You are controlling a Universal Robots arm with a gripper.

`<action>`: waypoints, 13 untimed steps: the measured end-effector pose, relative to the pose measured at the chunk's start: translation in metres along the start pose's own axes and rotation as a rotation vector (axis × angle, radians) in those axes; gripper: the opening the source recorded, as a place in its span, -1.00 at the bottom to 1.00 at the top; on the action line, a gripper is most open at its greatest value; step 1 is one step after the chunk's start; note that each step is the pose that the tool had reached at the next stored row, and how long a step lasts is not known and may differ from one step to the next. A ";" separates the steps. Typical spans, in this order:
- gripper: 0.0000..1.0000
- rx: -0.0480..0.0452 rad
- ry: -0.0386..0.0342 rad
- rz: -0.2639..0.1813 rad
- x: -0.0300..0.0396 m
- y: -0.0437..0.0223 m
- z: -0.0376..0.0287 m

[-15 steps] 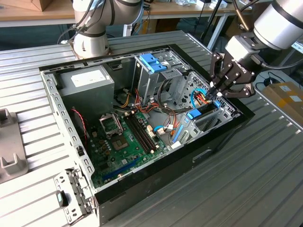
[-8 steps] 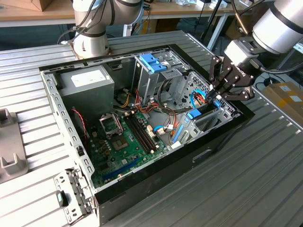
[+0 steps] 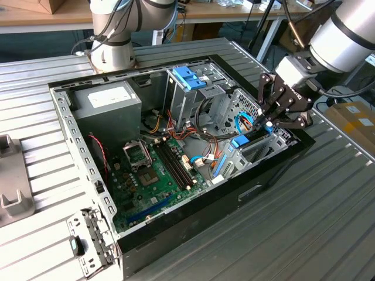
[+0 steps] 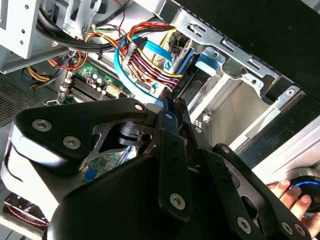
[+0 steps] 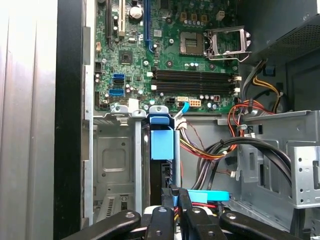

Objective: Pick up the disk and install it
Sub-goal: 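Insert the second disk wire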

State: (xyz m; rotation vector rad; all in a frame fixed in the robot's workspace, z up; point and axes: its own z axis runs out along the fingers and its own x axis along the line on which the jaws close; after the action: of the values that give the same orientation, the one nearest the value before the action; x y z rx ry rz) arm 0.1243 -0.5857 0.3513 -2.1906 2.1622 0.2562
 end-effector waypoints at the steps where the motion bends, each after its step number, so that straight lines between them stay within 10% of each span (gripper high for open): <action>1: -0.67 0.0000 0.0000 0.000 0.0003 0.0000 0.0007; 6: -0.67 0.0000 0.0001 0.000 0.0051 -0.0007 0.0099; 13: -0.67 0.0001 -0.0036 0.000 0.0029 0.0004 -0.0039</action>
State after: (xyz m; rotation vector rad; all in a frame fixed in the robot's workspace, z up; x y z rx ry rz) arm 0.1243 -0.5892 0.3547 -2.1887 2.1600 0.2599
